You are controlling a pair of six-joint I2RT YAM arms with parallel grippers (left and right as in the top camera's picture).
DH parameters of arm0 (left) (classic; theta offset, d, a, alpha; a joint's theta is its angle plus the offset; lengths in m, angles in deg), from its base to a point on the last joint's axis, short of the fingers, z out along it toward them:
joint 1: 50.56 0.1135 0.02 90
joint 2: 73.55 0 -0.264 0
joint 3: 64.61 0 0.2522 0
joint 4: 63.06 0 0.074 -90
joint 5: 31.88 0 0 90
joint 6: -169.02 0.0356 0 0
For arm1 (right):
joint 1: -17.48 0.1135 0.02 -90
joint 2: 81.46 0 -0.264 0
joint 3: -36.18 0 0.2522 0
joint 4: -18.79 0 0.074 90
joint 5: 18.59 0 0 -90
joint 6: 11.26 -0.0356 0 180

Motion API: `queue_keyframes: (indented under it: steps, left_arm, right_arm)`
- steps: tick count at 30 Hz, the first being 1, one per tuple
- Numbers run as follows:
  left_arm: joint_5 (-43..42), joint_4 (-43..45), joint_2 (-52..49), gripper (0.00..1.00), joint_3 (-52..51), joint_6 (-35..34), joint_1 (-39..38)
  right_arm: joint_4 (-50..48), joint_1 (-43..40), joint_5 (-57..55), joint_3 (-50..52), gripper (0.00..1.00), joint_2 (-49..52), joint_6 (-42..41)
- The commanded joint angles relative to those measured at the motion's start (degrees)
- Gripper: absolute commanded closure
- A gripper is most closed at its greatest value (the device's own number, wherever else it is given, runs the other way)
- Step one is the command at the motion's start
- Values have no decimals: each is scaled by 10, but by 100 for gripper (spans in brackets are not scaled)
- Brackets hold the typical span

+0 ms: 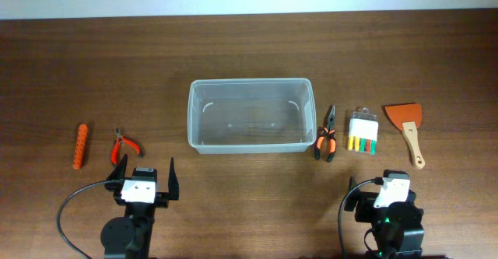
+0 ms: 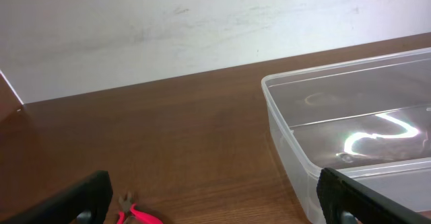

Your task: Pack container

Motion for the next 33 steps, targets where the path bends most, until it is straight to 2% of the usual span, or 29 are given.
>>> queue_keyframes:
  steps: [1, 33]
  left_arm:
    - [2, 0, 7, 1, -5, -5, -2]
    - [2, -1, 5, 1, -5, -5, -2]
  right_arm:
    - [0, -4, -1, 5, 1, -5, 2]
    - [-13, -4, 0, 5, 2, -5, 2]
